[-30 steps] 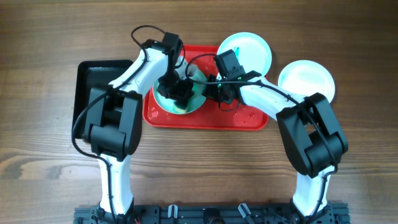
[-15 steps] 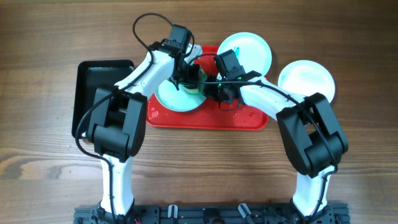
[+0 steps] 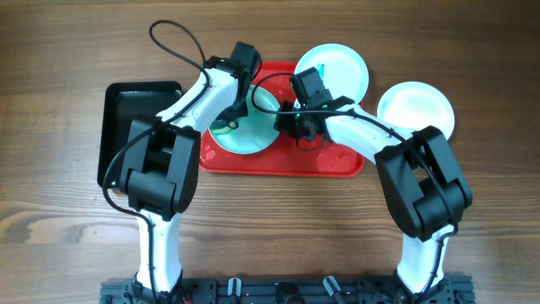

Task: Clean dirty plates on tray and stack at the side
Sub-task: 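Keep scrubbing the plate with the left-gripper sponge while right gripper holds rim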

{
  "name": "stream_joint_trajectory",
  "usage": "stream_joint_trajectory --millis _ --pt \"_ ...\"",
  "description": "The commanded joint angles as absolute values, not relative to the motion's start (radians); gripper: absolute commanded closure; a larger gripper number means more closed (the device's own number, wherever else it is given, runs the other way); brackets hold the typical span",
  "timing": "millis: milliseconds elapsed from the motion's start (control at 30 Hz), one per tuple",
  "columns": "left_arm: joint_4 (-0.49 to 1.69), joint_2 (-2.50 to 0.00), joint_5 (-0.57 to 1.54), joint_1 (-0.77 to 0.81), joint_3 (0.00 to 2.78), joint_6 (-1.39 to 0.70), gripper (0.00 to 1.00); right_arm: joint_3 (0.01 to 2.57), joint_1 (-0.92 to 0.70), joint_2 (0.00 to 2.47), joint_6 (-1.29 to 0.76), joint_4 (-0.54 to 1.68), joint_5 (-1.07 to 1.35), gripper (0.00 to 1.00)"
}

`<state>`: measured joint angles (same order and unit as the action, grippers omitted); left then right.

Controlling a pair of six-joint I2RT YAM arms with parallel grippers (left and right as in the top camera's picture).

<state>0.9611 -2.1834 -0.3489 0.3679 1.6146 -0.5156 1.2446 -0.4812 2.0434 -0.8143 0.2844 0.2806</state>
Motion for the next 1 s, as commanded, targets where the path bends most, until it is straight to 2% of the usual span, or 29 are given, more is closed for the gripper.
stream_joint_trajectory --millis 0,133,333,467,800,967 --pt "1.015 -2.205 -0.414 0.356 1.603 -0.561 0.96 1.225 -0.473 2.051 -0.826 0.292 0.26 0.96" --pt "0.974 -2.205 -0.221 0.356 1.603 -0.363 0.96 1.225 -0.473 2.051 -0.825 0.292 0.26 0.96" --pt "0.957 -2.205 0.347 0.356 1.603 0.043 0.96 1.225 -0.473 2.051 -0.821 0.292 0.263 0.96" --pt "0.978 -2.205 0.536 0.356 1.603 0.185 0.96 1.225 -0.473 2.051 -0.818 0.292 0.263 0.96" --pt "0.871 -2.205 0.538 0.355 1.603 0.192 0.96 1.225 -0.473 2.051 -0.818 0.292 0.263 0.96" --pt "0.718 -2.205 0.342 0.355 1.603 0.024 0.96 1.225 -0.473 2.051 -0.818 0.292 0.263 0.96"
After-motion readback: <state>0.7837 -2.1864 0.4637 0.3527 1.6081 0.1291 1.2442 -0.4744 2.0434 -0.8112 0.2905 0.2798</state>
